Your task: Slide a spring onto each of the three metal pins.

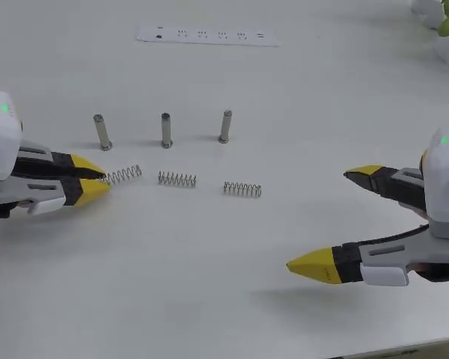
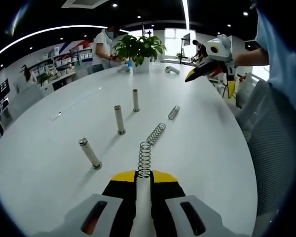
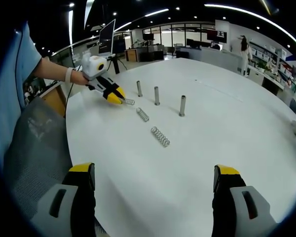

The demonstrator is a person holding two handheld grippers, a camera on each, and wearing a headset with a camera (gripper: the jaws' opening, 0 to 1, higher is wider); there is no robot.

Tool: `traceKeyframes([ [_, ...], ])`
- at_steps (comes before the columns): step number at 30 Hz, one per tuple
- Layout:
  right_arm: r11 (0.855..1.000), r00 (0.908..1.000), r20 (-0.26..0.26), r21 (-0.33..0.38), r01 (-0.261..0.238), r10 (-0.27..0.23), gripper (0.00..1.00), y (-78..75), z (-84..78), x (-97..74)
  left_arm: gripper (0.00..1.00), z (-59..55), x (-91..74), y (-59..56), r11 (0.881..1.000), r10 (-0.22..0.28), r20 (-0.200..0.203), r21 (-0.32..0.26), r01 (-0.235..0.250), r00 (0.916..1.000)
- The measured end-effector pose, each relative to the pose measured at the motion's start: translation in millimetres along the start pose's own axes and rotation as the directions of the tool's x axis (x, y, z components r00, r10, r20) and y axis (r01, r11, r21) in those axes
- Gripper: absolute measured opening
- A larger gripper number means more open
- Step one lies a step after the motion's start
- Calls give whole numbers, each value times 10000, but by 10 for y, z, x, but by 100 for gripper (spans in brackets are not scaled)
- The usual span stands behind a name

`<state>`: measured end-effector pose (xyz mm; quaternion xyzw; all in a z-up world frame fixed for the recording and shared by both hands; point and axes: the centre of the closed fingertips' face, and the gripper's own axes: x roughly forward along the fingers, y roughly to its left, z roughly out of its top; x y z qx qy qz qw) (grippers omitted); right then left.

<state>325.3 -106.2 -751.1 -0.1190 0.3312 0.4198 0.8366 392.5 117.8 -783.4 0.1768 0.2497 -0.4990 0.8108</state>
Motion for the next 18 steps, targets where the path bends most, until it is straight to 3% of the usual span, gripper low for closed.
traceKeyframes([
  [18, 9986, 9994, 276, -491, -180, 194, 98, 76, 193, -18, 2, 331, -23, -477, 9958, -835, 657, 425, 808, 9943],
])
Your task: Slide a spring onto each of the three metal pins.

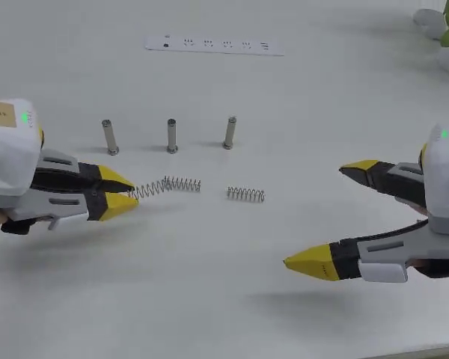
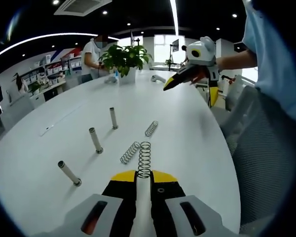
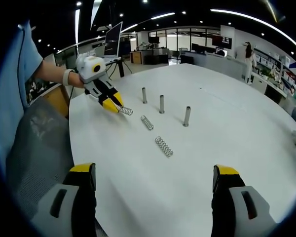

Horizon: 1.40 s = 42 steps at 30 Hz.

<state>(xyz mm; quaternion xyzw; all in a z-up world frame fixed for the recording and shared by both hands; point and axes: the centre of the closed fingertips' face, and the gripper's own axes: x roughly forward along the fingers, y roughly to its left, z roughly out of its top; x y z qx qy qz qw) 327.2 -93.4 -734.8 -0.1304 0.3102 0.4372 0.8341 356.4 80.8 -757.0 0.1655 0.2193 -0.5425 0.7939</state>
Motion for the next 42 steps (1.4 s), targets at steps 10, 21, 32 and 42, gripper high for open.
traceKeyframes([
  [10, 9986, 9995, 60, -427, -308, 311, 95, 115, 99, 6, 2, 193, 29, -264, 9992, -368, 435, 140, 362, 9984],
  [21, 9916, 9949, -30, -816, -1005, 1006, 81, 289, 172, 36, 2, 327, 94, -467, 9988, -499, 862, 58, 496, 9950],
  [32, 9724, 9809, -289, -1293, -1943, 1922, 64, 476, 258, 81, 2, 407, 64, -675, 9961, -880, 1109, 123, 872, 9899],
  [42, 9445, 9581, -437, -1608, -2865, 2831, 48, 674, 339, 158, 2, 443, 99, -842, 9920, -1261, 1169, 242, 1241, 9851],
])
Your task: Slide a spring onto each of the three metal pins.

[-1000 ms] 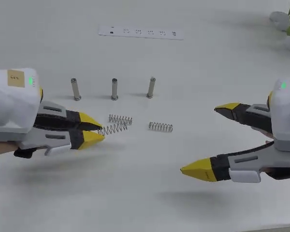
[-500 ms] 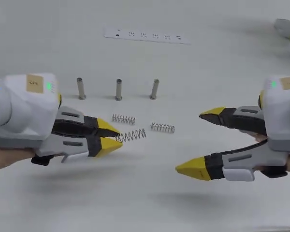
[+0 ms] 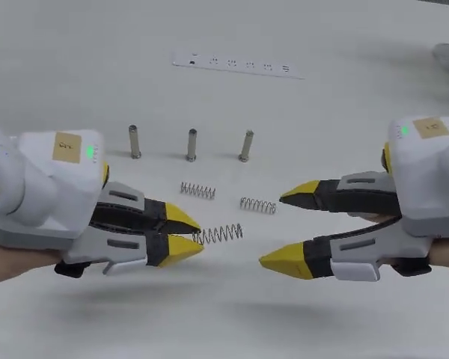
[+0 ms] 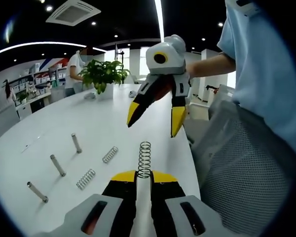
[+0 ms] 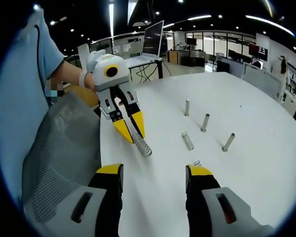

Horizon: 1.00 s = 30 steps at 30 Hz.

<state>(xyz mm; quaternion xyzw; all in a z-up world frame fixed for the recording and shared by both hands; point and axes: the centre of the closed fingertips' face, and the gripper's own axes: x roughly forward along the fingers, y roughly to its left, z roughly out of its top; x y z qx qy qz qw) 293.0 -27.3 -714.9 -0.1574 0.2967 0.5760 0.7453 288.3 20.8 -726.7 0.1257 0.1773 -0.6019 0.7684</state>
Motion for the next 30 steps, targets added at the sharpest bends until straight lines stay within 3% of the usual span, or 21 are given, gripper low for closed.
traceKeyframes([
  [13, 9952, 9962, -312, -507, -834, 819, 29, 173, 18, 107, 2, -5, 10, -64, 9991, -383, -184, 199, 387, 9991],
  [30, 9875, 9889, -546, -692, -1416, 1380, 12, 219, 12, 206, 2, 23, 14, -135, 9970, -714, -166, 277, 718, 9973],
])
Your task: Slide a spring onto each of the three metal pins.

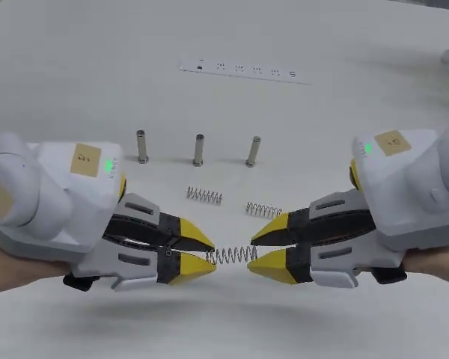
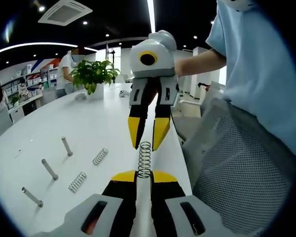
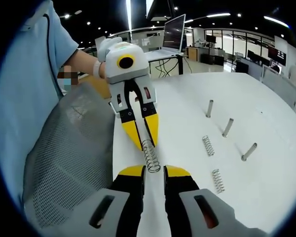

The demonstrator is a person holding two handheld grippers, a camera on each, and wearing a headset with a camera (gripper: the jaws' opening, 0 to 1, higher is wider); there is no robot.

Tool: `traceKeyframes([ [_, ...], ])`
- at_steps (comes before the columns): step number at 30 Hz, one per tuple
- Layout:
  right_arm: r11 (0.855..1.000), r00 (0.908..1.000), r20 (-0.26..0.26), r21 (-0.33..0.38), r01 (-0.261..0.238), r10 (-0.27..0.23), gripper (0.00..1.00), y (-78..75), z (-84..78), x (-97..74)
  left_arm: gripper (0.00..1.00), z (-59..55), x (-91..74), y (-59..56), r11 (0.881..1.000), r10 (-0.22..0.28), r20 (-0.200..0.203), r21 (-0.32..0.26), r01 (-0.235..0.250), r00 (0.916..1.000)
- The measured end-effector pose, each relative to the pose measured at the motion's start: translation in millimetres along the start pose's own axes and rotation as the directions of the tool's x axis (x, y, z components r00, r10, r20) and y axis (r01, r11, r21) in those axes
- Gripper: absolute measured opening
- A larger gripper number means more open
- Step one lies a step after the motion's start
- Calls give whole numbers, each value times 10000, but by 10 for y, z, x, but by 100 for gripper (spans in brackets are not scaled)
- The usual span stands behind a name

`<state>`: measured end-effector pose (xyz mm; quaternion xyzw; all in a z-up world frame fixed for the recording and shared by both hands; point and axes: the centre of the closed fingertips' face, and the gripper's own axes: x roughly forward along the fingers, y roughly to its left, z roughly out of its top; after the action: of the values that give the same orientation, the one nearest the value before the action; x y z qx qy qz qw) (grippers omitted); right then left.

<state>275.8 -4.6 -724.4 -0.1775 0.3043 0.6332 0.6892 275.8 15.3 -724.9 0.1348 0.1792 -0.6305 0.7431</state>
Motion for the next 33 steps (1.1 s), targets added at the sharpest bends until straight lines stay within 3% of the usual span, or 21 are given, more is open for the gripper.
traceKeyframes([
  [15, 9999, 9999, -99, -108, -134, 133, 9, 52, -8, -10, 2, -22, 30, -32, 9999, -160, -110, -8, 160, 9998],
  [33, 9975, 9994, -210, -648, -287, 274, 8, 154, 170, 9, 2, -118, 64, -62, 9997, -259, -442, -45, 257, 9987],
])
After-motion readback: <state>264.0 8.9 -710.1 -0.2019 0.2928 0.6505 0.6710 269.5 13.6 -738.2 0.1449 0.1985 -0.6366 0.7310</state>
